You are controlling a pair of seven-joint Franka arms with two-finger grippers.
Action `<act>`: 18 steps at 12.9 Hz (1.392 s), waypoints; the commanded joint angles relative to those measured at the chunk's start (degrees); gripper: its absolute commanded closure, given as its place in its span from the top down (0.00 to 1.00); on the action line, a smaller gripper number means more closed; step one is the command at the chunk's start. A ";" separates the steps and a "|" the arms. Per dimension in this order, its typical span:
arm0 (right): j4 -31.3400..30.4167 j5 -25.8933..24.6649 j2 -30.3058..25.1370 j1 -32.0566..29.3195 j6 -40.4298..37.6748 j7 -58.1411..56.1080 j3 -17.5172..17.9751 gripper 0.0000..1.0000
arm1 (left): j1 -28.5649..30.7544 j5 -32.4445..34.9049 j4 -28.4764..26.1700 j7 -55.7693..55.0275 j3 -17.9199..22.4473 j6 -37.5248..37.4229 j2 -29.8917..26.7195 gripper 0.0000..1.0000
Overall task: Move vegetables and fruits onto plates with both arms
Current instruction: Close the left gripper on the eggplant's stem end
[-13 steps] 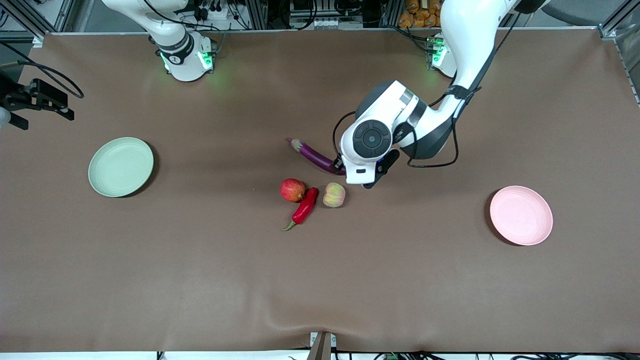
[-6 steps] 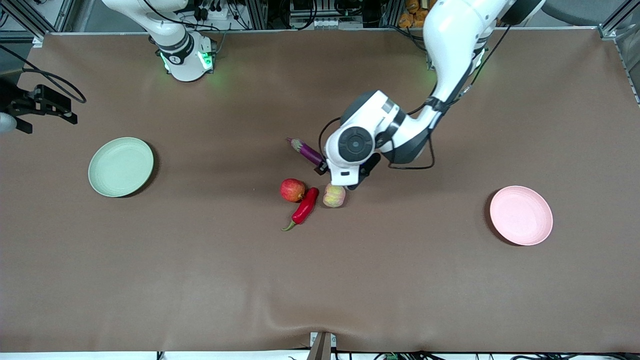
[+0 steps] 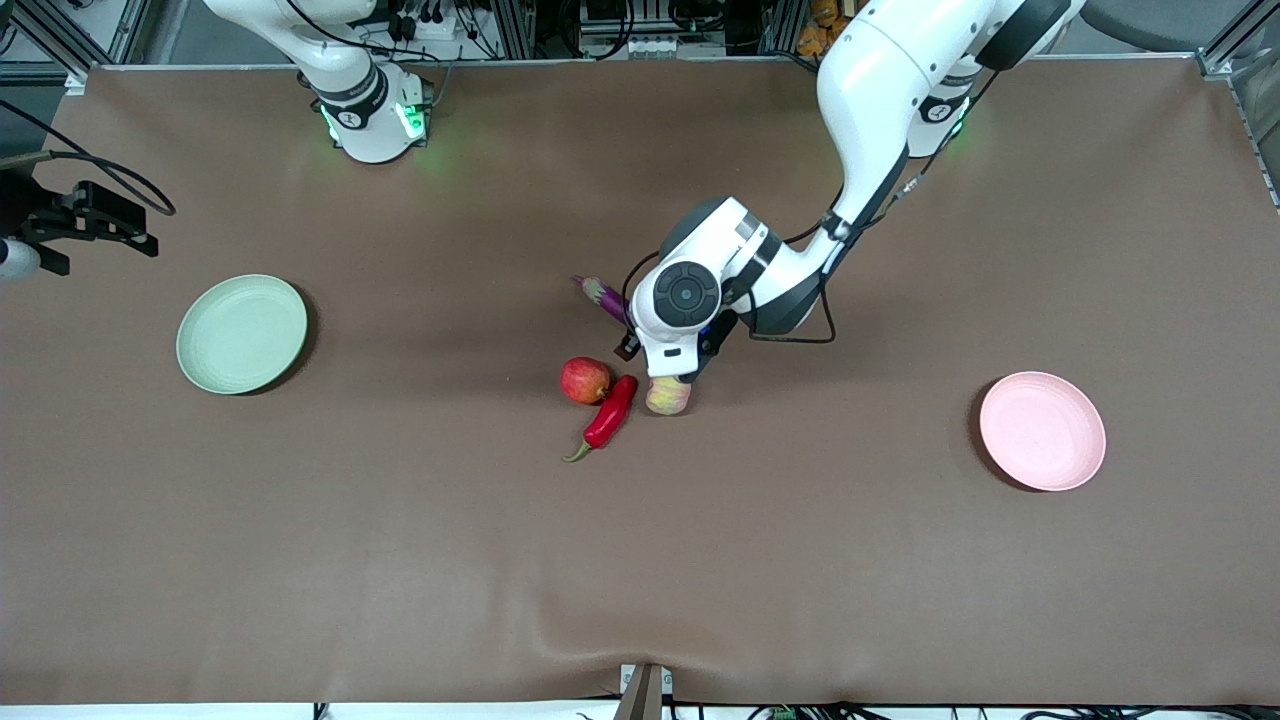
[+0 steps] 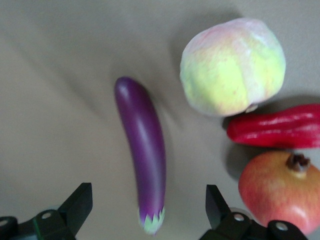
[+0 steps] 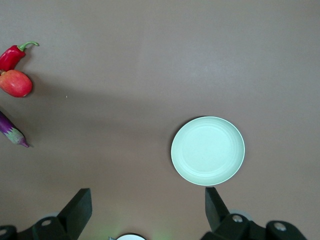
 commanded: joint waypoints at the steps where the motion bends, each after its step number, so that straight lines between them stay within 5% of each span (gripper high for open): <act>1: 2.28 0.74 1.12 -0.10 -0.69 -0.44 -0.04 1.00 | -1.63 2.60 0.83 -1.30 0.54 4.80 3.87 1.00; 17: 2.28 0.92 3.05 -0.28 -1.30 2.79 -0.13 1.00 | -5.76 7.44 0.48 0.63 0.45 12.20 8.62 1.00; 18: 2.11 1.00 2.97 0.07 -1.56 5.51 -0.04 1.00 | -5.76 7.44 0.48 0.63 0.45 12.20 8.62 0.76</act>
